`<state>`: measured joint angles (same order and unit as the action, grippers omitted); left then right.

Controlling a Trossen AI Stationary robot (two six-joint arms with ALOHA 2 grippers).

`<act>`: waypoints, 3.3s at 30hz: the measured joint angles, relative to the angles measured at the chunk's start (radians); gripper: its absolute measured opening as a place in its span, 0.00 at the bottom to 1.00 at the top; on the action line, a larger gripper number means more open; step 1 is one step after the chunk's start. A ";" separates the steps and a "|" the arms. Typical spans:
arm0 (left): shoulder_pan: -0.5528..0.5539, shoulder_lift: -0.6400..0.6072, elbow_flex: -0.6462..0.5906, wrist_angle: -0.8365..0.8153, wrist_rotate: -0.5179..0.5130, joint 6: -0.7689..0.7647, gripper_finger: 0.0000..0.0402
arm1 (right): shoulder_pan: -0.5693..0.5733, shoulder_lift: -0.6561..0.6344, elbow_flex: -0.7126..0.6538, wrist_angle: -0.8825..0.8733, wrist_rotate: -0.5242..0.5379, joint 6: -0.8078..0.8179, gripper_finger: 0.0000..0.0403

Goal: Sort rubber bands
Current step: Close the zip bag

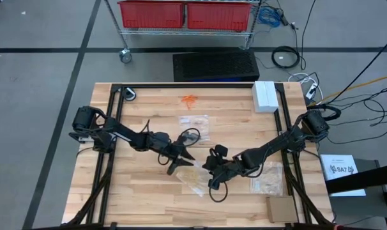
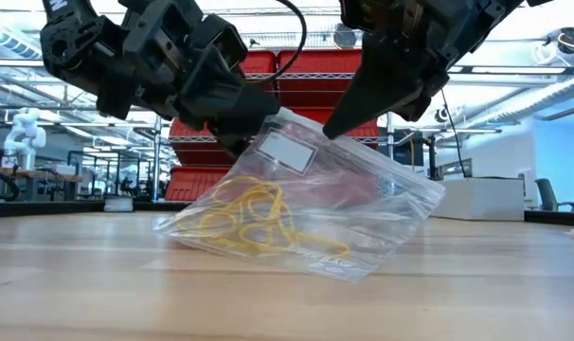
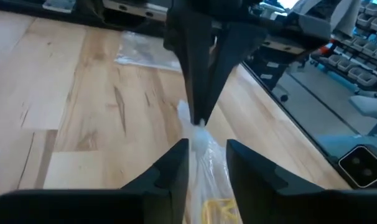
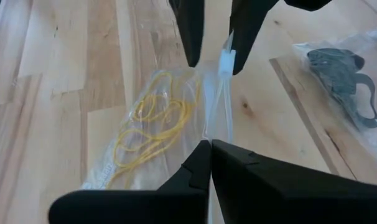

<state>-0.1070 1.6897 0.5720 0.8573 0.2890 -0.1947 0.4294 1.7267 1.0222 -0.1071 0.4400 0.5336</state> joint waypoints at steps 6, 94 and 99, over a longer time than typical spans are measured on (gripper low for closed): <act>0.000 0.000 0.000 -0.026 0.002 0.018 0.18 | 0.000 0.000 0.000 -0.001 0.000 -0.004 0.00; -0.004 0.001 0.013 -0.025 -0.081 0.050 0.00 | -0.003 0.018 0.083 -0.369 -0.215 0.271 0.01; -0.004 0.001 0.013 -0.025 -0.081 0.050 0.00 | 0.012 0.018 0.083 -0.403 -0.217 0.303 0.00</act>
<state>-0.1108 1.6905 0.5850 0.8322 0.2081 -0.1448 0.4418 1.7447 1.1053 -0.5105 0.2234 0.8361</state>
